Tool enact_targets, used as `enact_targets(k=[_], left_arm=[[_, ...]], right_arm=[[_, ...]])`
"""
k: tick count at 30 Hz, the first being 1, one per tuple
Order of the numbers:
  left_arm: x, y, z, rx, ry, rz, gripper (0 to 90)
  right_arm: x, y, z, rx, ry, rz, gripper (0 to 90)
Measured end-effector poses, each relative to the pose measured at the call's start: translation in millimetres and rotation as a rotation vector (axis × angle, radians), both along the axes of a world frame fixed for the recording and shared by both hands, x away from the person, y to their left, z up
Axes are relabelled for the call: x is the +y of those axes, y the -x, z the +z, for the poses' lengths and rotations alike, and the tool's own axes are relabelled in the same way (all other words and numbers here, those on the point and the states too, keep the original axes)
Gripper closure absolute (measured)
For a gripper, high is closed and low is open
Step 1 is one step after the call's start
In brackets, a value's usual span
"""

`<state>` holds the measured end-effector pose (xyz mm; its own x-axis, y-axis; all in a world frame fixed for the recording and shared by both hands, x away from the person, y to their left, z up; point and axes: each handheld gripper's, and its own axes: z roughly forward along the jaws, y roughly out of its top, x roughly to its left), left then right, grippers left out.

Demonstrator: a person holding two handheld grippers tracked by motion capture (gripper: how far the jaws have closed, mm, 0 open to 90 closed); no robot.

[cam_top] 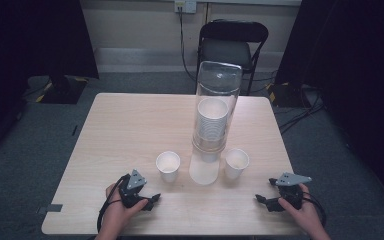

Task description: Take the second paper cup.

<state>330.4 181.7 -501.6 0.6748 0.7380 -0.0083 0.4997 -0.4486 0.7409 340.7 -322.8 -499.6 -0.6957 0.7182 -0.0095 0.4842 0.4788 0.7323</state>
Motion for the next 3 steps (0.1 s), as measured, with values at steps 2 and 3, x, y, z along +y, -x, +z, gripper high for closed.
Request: enact_targets(k=[2, 3], left_arm=[[0.0, 0.0, 0.0, 0.000, 0.000, 0.000, 15.0], [-0.1, 0.1, 0.0, -0.001, 0.000, 0.001, 15.0]], right_arm=[[0.0, 0.0, 0.0, 0.000, -0.001, 0.001, 13.2], [0.0, 0.0, 0.0, 0.001, -0.001, 0.001, 13.2]])
